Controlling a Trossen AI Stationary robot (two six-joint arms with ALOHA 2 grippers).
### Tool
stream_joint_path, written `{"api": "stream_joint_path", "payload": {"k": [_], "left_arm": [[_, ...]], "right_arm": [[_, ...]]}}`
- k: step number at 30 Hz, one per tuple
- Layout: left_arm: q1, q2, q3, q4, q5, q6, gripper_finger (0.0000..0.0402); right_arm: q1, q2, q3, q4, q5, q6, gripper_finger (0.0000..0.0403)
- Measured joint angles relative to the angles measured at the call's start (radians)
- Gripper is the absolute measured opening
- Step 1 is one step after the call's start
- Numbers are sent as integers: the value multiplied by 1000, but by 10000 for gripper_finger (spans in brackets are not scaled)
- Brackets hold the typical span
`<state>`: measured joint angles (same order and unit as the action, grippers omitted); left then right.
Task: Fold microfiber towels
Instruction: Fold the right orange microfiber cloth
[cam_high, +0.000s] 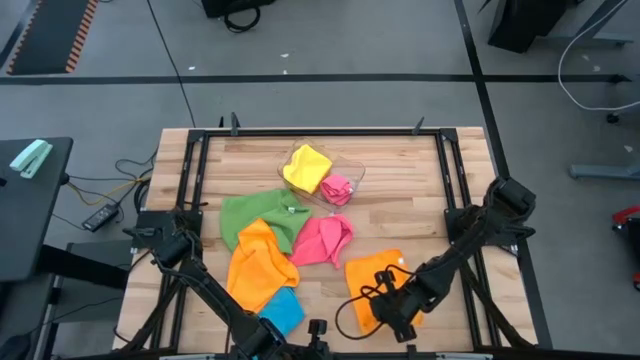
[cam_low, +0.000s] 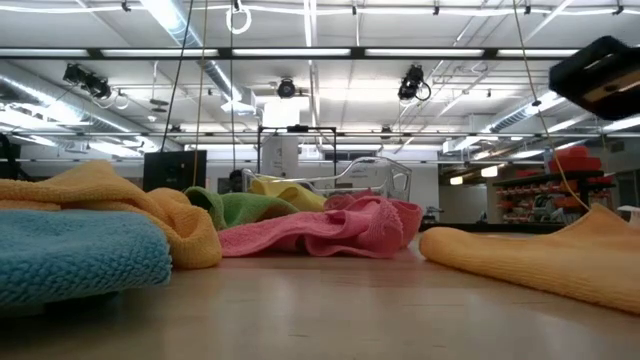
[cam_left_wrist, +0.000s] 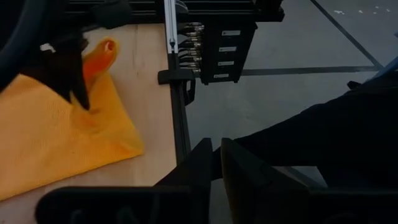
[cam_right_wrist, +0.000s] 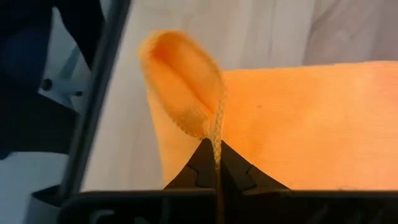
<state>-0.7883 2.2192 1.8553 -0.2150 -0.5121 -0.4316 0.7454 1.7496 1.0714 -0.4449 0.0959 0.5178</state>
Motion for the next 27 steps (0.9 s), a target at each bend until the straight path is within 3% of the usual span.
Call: {"api": "stream_joint_path", "payload": {"k": [9,16,27], "left_arm": [[0,0,0,0,0,0,44],[0,0,0,0,0,0,42],[0,0,0,0,0,0,45]], "right_arm": [[-37,0,-55,1,0,-42,5],[-38,0,-98,32,63,-61,32],[-36,0,-139,106,45,-42,92]]}}
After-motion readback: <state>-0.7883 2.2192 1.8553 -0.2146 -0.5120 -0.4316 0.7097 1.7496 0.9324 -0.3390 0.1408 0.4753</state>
